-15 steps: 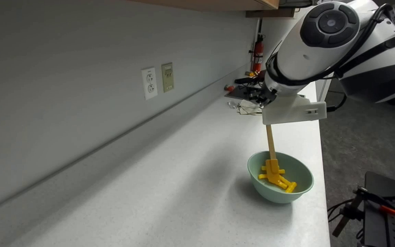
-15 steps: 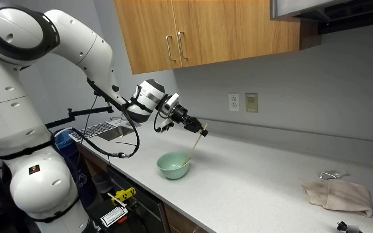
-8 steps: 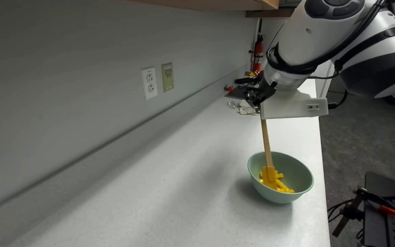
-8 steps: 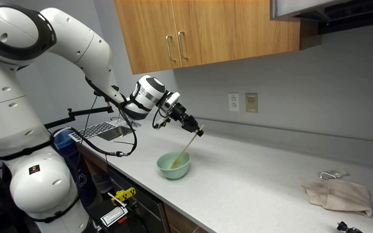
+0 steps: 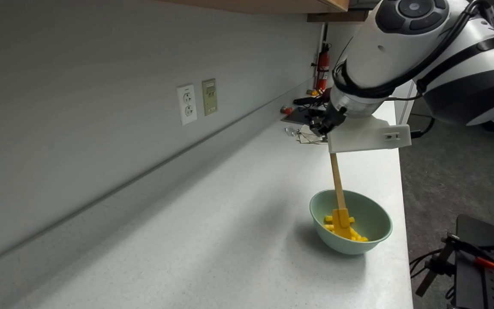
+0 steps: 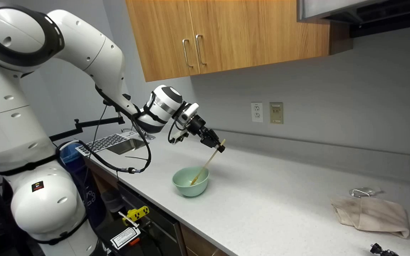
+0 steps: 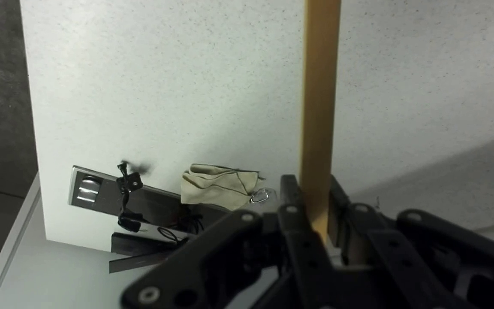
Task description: Use the wooden cooking stick to stir the contents of the green bowl
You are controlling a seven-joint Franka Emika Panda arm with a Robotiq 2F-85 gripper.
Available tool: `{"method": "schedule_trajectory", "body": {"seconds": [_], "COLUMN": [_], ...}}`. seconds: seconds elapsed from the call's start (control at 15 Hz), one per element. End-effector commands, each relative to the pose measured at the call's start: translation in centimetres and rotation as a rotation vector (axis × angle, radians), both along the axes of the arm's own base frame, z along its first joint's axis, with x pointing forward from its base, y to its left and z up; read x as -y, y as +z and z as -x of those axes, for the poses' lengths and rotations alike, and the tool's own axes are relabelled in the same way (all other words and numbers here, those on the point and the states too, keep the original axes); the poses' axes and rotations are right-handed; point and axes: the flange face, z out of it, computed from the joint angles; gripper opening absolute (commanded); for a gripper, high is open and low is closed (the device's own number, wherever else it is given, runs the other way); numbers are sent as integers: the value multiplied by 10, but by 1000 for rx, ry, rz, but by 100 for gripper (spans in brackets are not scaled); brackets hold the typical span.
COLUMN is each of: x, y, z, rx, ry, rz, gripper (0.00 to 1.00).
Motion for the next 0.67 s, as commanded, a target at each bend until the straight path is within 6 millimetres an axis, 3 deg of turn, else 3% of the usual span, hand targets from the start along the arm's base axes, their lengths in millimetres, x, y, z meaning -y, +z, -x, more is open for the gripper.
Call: {"method": "schedule_trajectory", "body": {"seconds": [0.0,0.2,0.6], "x": [4,3,-5], "y": [-6,-5,16], "z": [-1,-1,3], "rx": [11,26,86], "ry": [-11,-16,11], "rz": [45,74,153], "gripper": [4,4,4]}}
